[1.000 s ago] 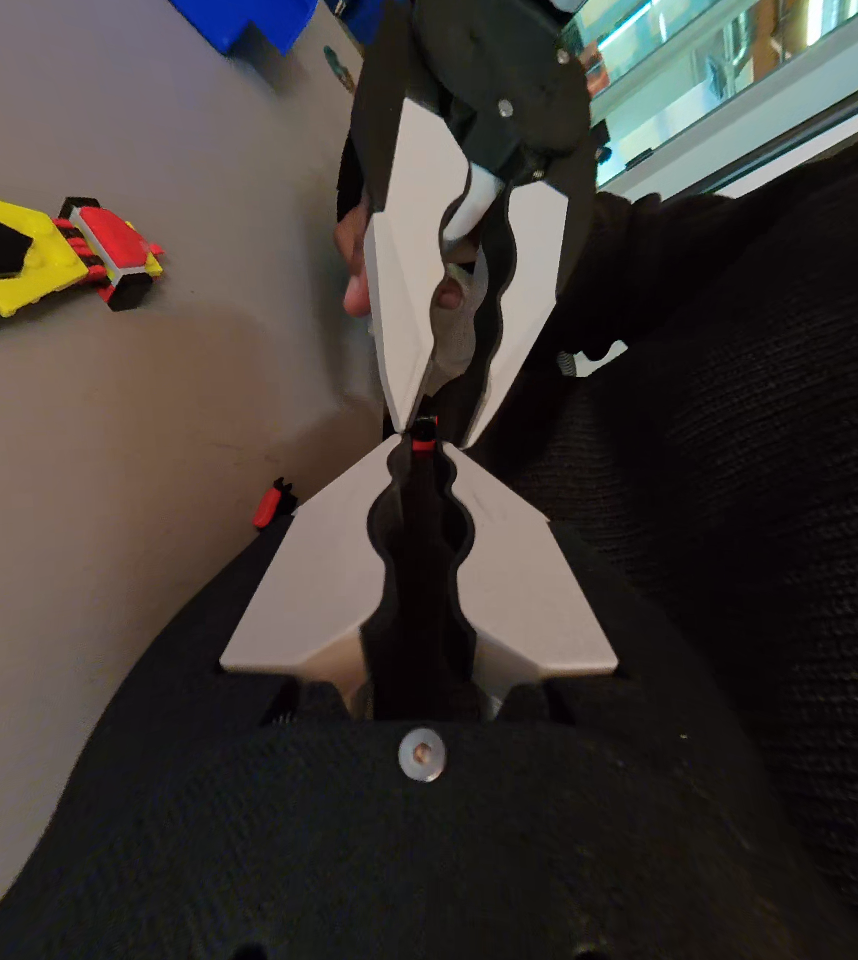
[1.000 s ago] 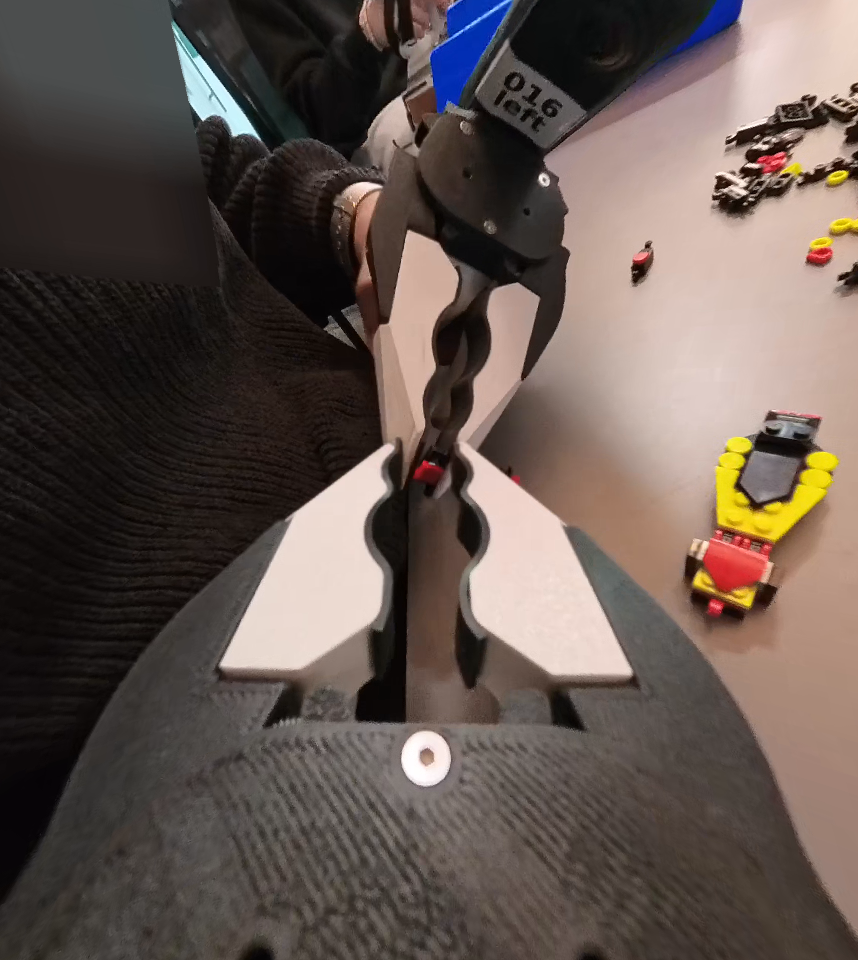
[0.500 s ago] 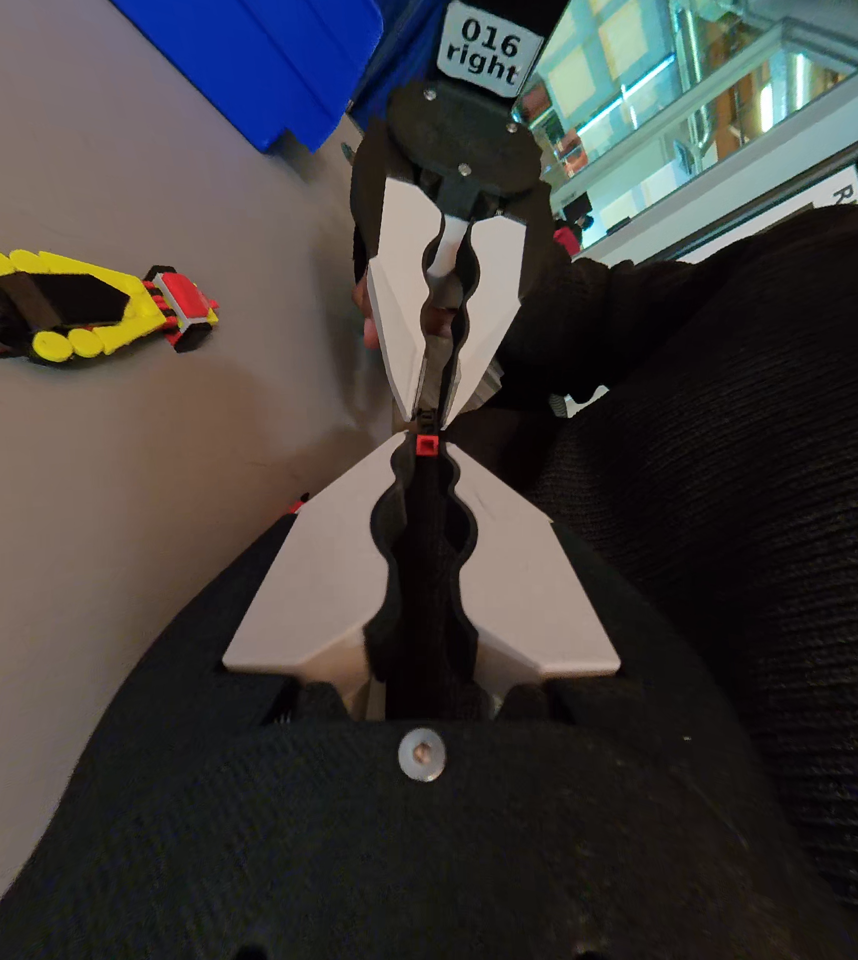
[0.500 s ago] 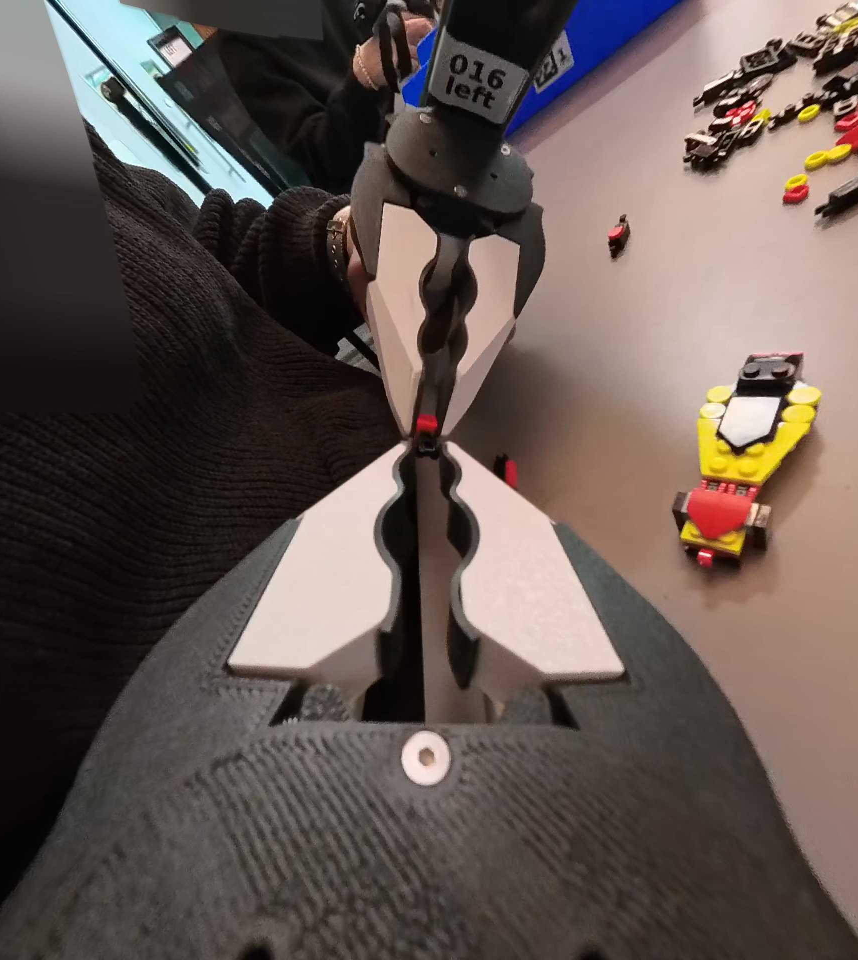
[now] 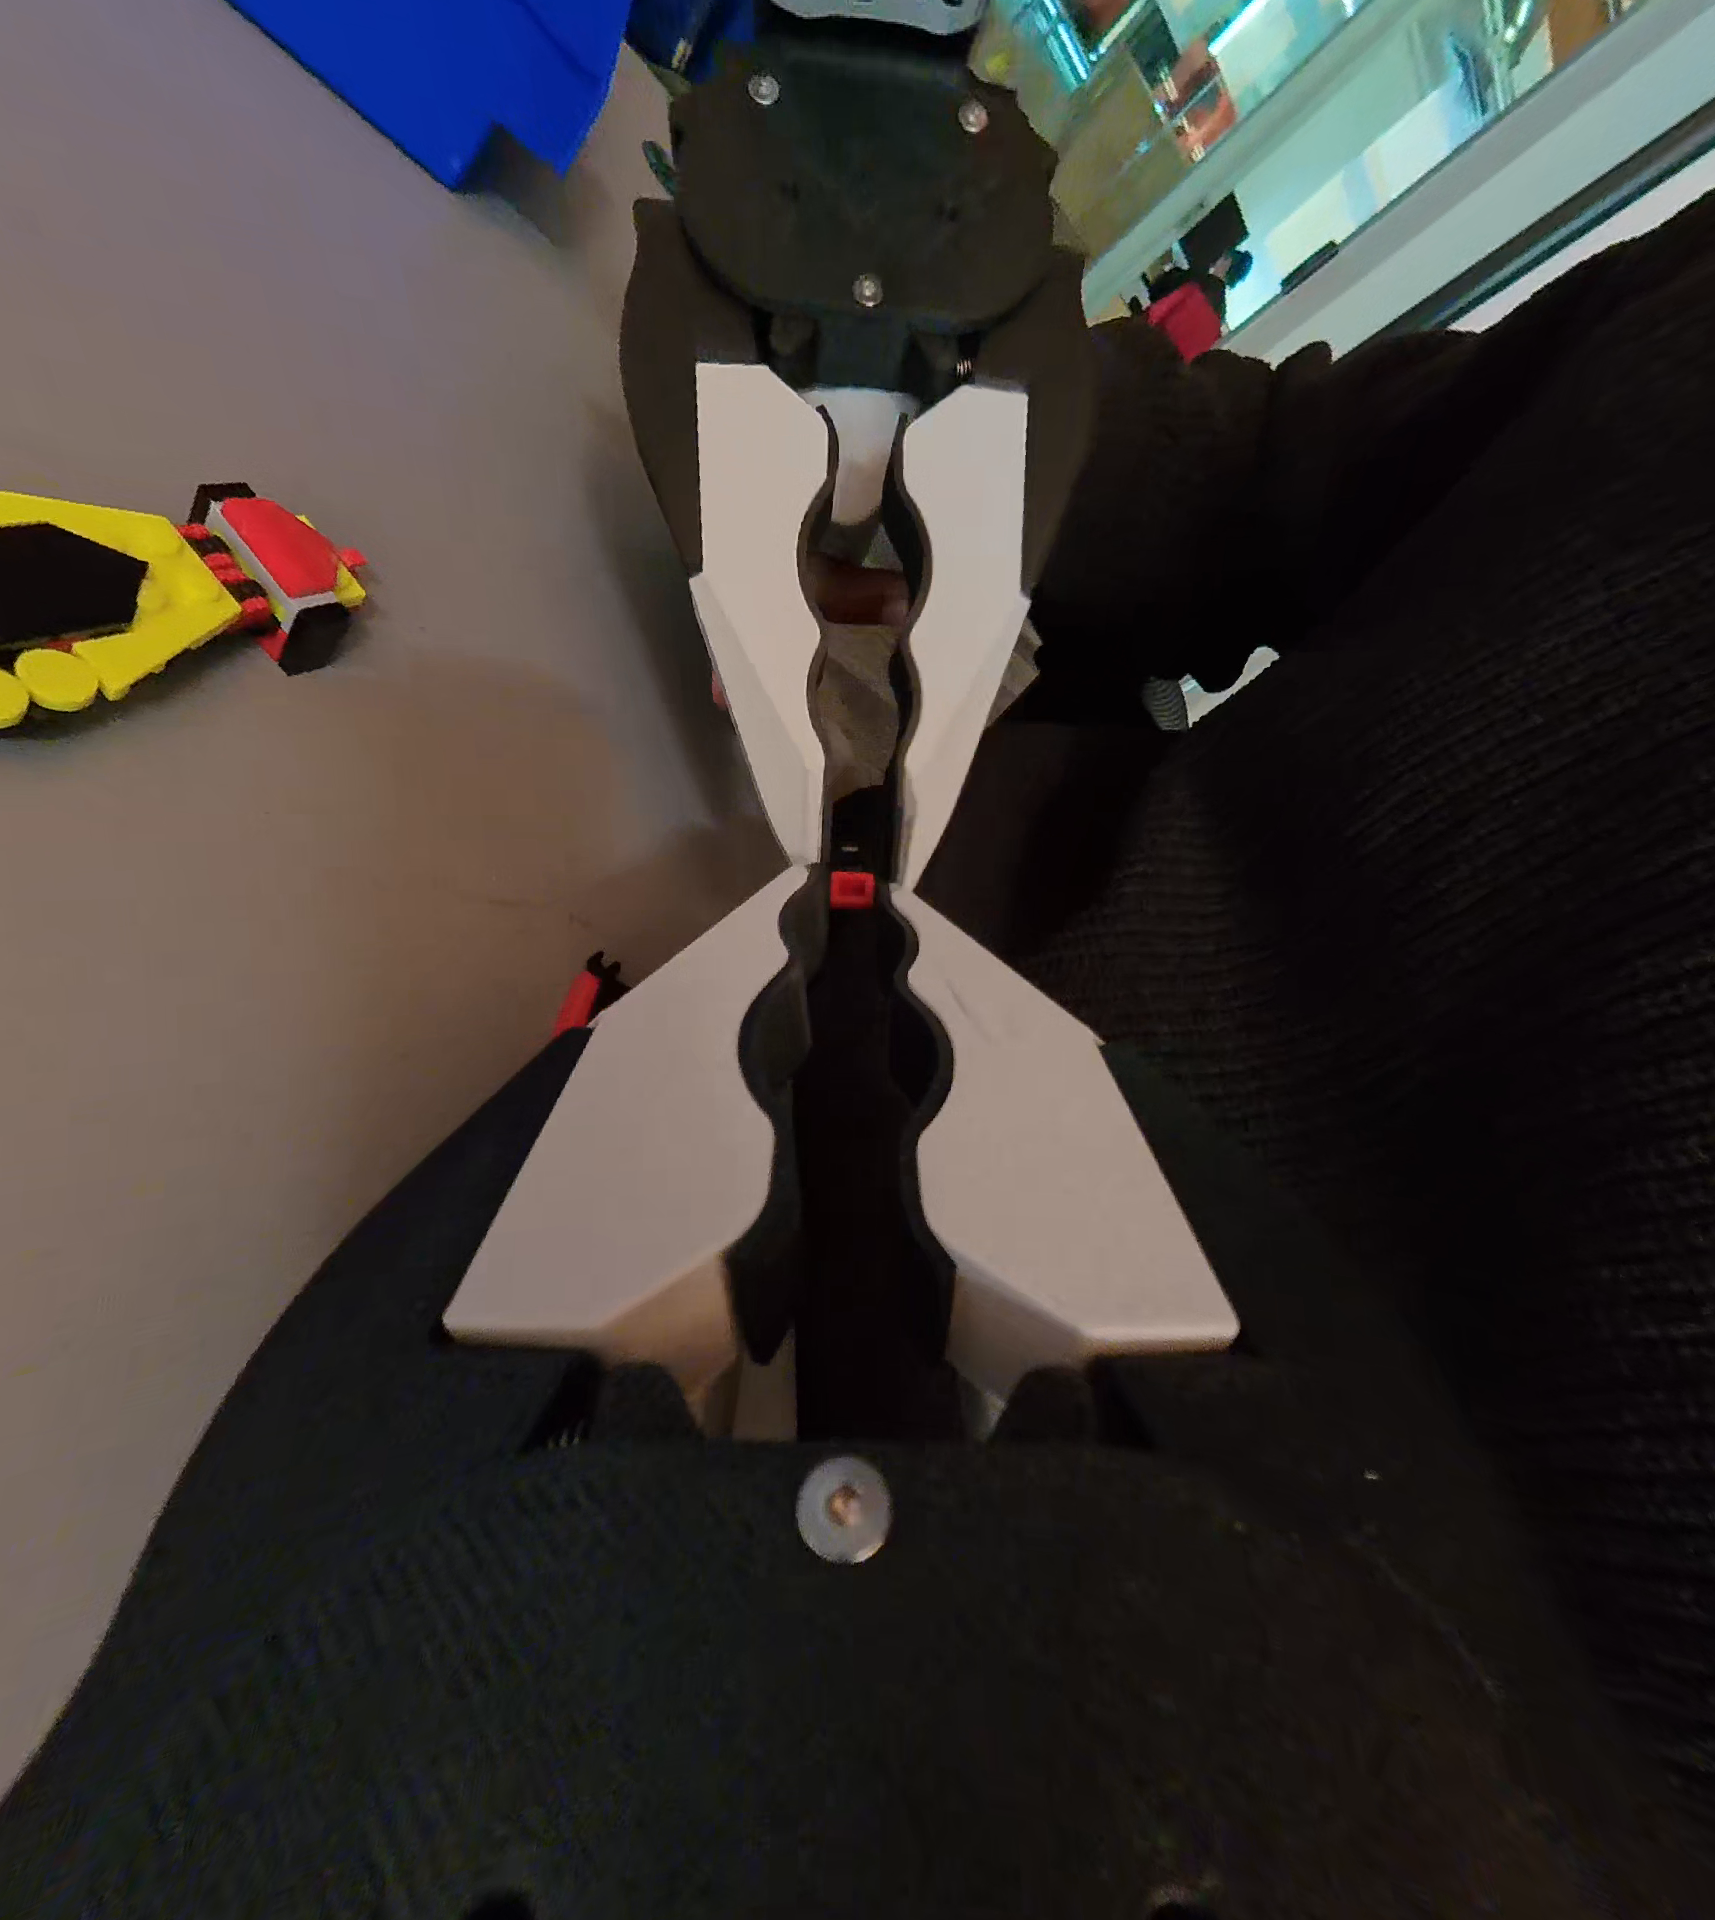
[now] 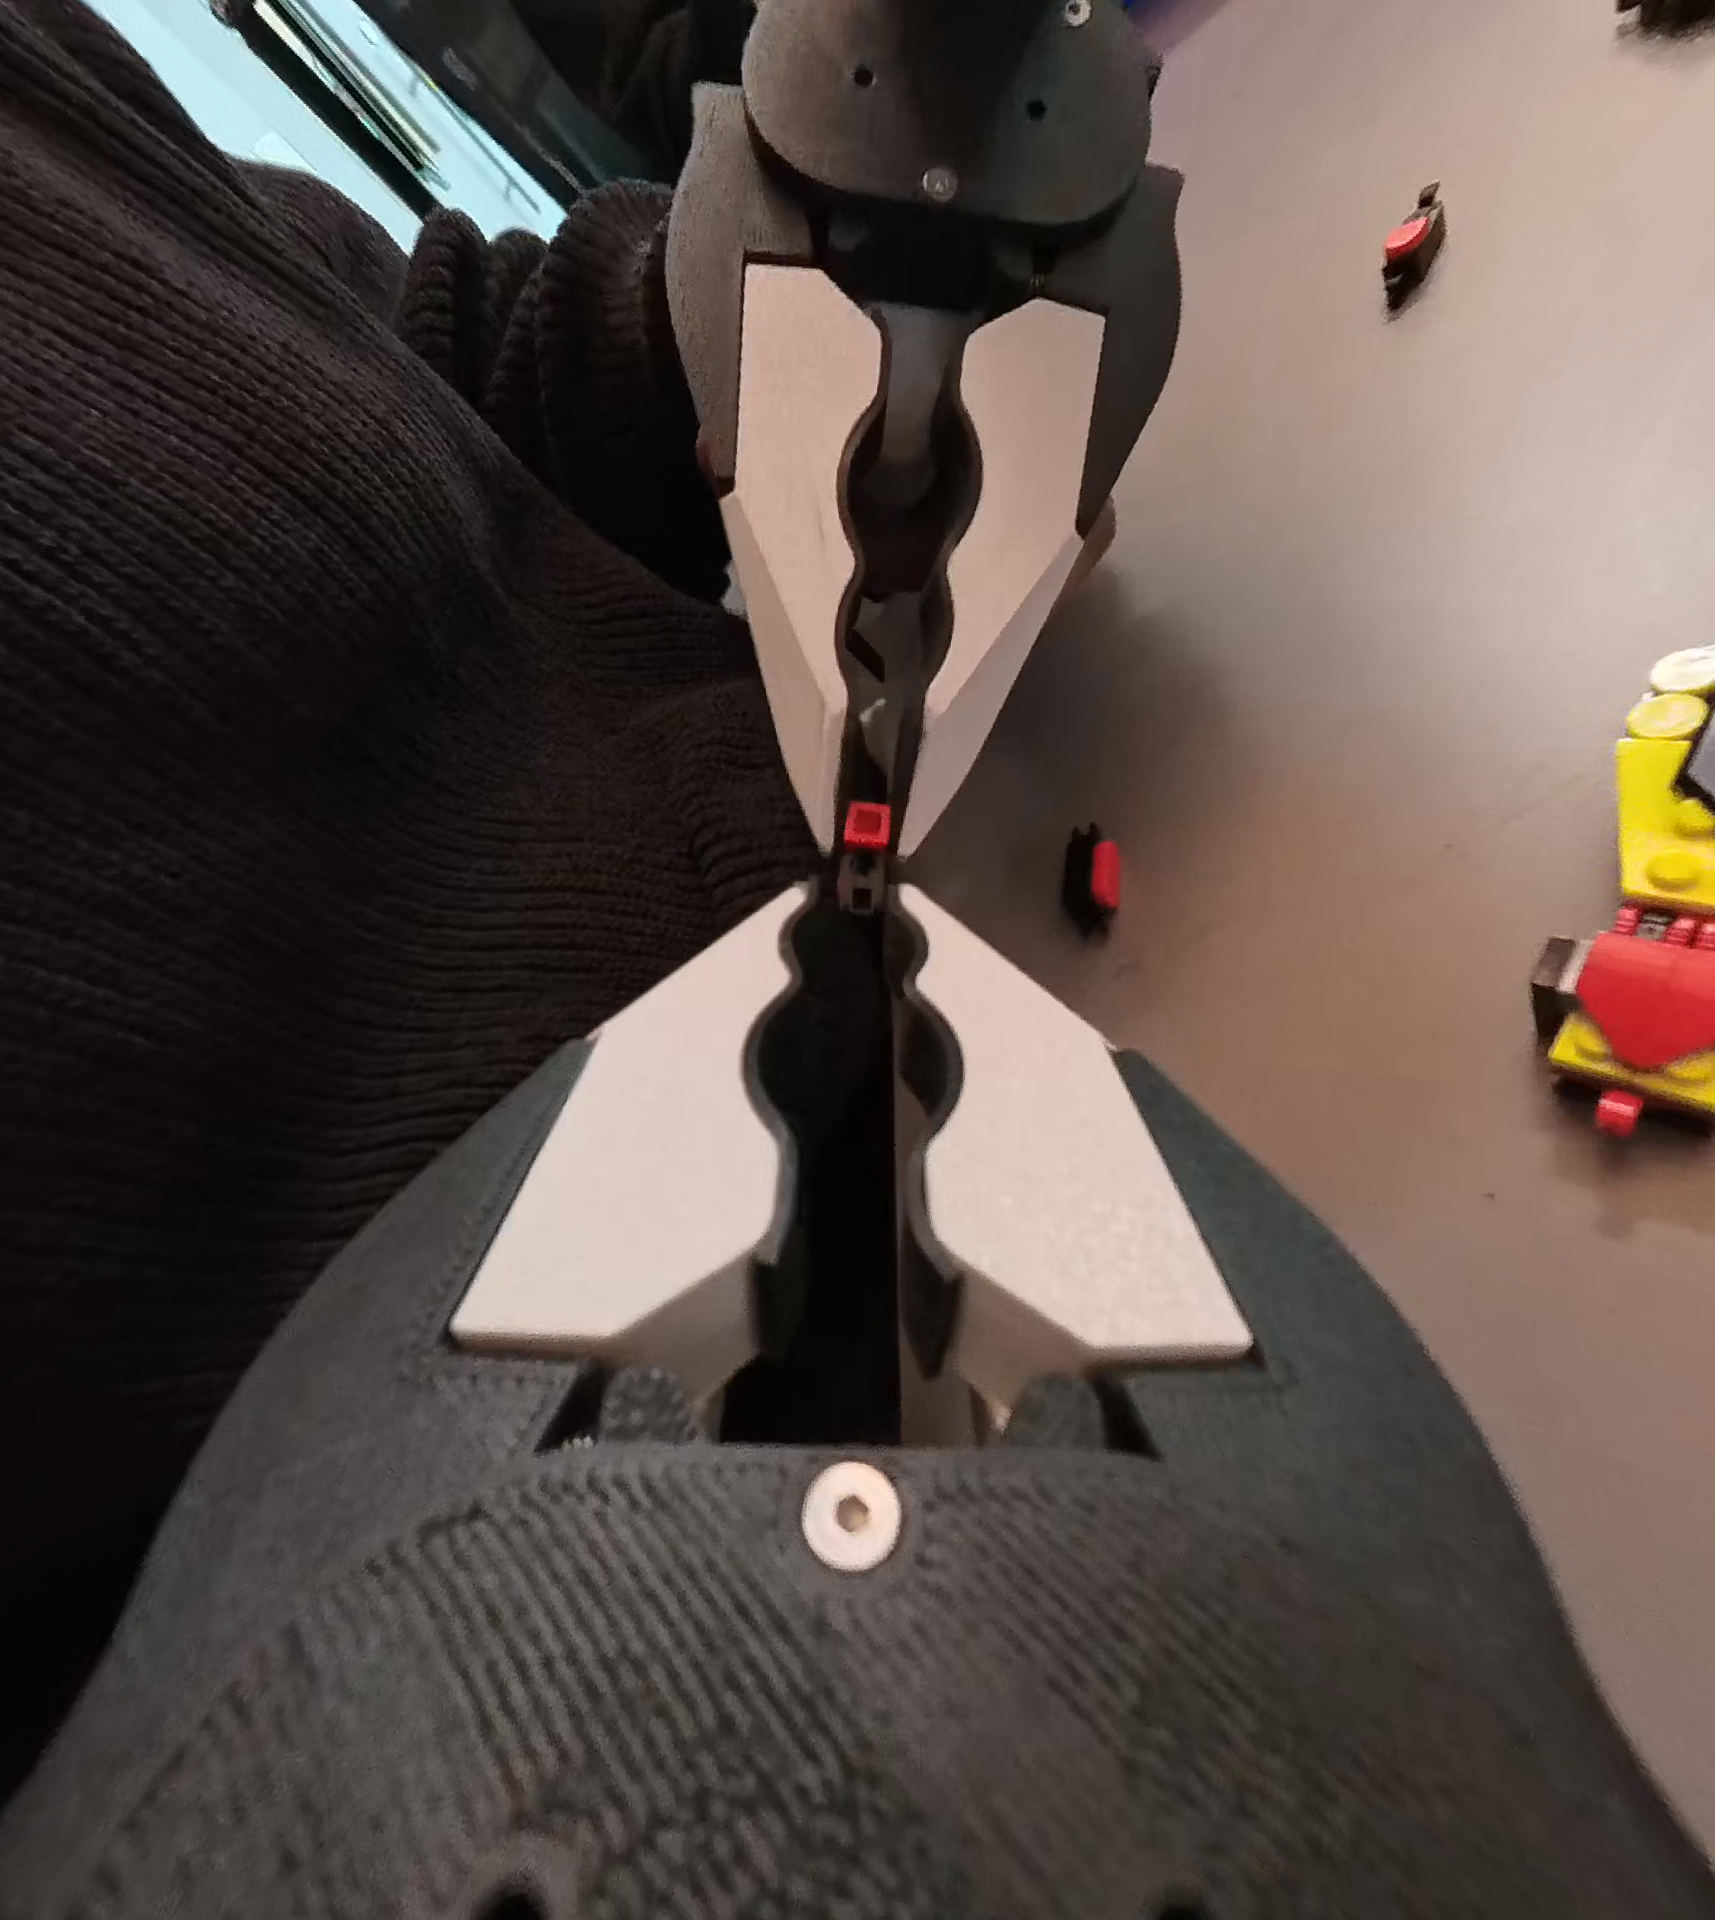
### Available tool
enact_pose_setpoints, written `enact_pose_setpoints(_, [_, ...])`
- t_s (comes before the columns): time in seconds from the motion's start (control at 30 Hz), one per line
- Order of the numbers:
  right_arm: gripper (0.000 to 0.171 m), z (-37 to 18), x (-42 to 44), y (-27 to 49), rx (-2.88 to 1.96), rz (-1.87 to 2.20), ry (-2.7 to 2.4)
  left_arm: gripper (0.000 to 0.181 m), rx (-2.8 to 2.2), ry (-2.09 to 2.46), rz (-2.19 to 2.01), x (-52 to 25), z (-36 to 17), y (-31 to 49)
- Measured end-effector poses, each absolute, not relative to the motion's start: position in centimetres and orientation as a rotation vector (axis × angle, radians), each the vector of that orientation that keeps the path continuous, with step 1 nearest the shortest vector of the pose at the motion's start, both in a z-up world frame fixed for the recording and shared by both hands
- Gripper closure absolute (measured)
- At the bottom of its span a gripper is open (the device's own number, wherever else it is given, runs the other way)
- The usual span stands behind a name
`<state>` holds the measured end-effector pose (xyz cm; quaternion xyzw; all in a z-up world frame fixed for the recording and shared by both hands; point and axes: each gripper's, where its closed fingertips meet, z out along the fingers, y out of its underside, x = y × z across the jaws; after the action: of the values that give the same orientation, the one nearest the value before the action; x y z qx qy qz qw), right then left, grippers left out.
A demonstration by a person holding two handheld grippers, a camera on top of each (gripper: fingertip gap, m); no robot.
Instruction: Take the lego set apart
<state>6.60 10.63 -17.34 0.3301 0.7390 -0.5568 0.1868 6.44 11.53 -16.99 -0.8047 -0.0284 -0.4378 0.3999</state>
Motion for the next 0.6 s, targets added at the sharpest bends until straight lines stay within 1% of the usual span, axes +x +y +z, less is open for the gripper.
enact_pose_setpoints(0.07, [0.160,-16.96,6.42,10.72,0.942,-1.589,2.042,0.177,-2.041,-0.065,-1.104,6.54,-17.04,11.50])
enact_pose_setpoints(0.1, [0.164,-16.94,6.29,10.82,0.948,-1.594,2.046,0.176,-2.036,-0.067,-1.103,6.54,-16.96,11.56])
enact_pose_setpoints(0.13, [0.164,-16.91,6.25,10.88,0.947,-1.597,2.057,0.176,-2.035,-0.071,-1.100,6.51,-16.90,11.62])
enact_pose_setpoints(0.27, [0.165,-16.58,6.18,10.90,0.940,-1.617,2.070,0.176,-2.017,-0.073,-1.098,6.39,-16.58,11.66])
enact_pose_setpoints(0.4, [0.161,-16.80,6.41,10.81,0.924,-1.603,2.095,0.176,-2.003,-0.076,-1.109,6.37,-16.34,11.66])
enact_pose_setpoints(0.6, [0.165,-16.78,6.40,10.82,0.913,-1.589,2.164,0.176,-2.013,-0.068,-1.083,6.32,-16.42,11.70])
